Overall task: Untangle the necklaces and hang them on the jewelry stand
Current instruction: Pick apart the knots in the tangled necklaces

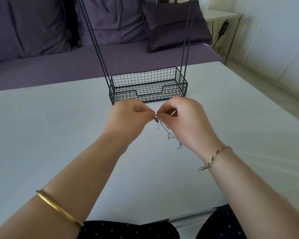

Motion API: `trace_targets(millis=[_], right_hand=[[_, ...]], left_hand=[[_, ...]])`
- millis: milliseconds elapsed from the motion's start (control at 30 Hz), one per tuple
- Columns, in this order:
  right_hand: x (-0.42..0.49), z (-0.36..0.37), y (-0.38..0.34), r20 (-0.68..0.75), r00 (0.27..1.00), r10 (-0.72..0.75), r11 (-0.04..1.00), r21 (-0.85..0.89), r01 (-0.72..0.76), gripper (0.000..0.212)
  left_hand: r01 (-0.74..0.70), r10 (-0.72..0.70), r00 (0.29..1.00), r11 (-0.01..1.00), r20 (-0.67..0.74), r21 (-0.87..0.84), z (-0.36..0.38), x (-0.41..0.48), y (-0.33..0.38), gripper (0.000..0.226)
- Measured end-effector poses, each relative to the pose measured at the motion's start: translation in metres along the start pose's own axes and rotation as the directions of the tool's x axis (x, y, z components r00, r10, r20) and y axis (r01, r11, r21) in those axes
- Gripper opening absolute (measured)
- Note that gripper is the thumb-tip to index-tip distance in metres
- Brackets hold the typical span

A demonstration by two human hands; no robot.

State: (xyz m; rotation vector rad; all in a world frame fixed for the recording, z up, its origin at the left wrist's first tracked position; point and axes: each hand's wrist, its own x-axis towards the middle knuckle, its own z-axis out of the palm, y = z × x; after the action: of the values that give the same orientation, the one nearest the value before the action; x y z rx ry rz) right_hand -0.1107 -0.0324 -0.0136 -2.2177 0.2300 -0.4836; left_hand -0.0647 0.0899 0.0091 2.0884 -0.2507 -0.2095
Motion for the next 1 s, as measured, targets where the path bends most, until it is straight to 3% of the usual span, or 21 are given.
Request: trace_targets(millis=[100, 167, 333, 400, 700, 800, 867, 1000], right_hand=[[-0.0005, 0.0047, -0.0005, -0.044, 0.998, -0.052, 0.995, -0.083, 0.048, 0.010], [-0.0013, 0.0059, -0.0027, -0.054, 0.997, -0.054, 0.997, -0.066, 0.050, 0.010], [-0.0027, 0.0019, -0.0052, -0.004, 1.000, 0.029, 0.993, 0.116, -0.029, 0.010], [-0.0020, 0.0025, -0.0039, 0.001, 0.999, 0.053, 0.991, 0.124, -0.053, 0.011], [-0.0001, 0.0020, -0.0018, -0.026, 0.999, 0.037, 0.996, 0.086, -0.035, 0.011], [-0.0008, 0.0008, -0.0033, -0.041, 0.999, 0.026, 0.996, 0.087, -0.022, 0.010], [-0.0005, -0.0010, -0.0033, -0.059, 0.997, 0.048, 0.989, 0.143, -0.040, 0.010], [0.0005, -0.0018, -0.0014, -0.039, 0.989, 0.144, 0.942, 0.312, -0.125, 0.014]], left_hand=[[-0.038, 0.038, 0.999, 0.993, 0.003, 0.113, 0.0009, 0.0007, -0.0005, 0.012], [-0.039, 0.037, 0.999, 0.995, 0.025, 0.090, 0.0020, 0.0014, -0.0015, 0.012], [0.147, -0.100, 0.977, 0.954, 0.186, -0.262, 0.0001, -0.0005, -0.0024, 0.008], [0.178, -0.107, 0.968, 0.931, 0.227, -0.318, -0.0021, -0.0004, -0.0029, 0.006], [0.086, -0.053, 0.987, 0.972, 0.152, -0.217, -0.0028, 0.0007, -0.0043, 0.014], [0.124, -0.081, 0.981, 0.961, 0.177, -0.248, -0.0031, 0.0002, -0.0028, 0.015], [0.210, -0.140, 0.965, 0.920, 0.223, -0.331, -0.0034, 0.0007, -0.0007, 0.014], [0.432, -0.243, 0.891, 0.717, 0.384, -0.547, -0.0044, 0.0012, 0.0034, 0.018]])
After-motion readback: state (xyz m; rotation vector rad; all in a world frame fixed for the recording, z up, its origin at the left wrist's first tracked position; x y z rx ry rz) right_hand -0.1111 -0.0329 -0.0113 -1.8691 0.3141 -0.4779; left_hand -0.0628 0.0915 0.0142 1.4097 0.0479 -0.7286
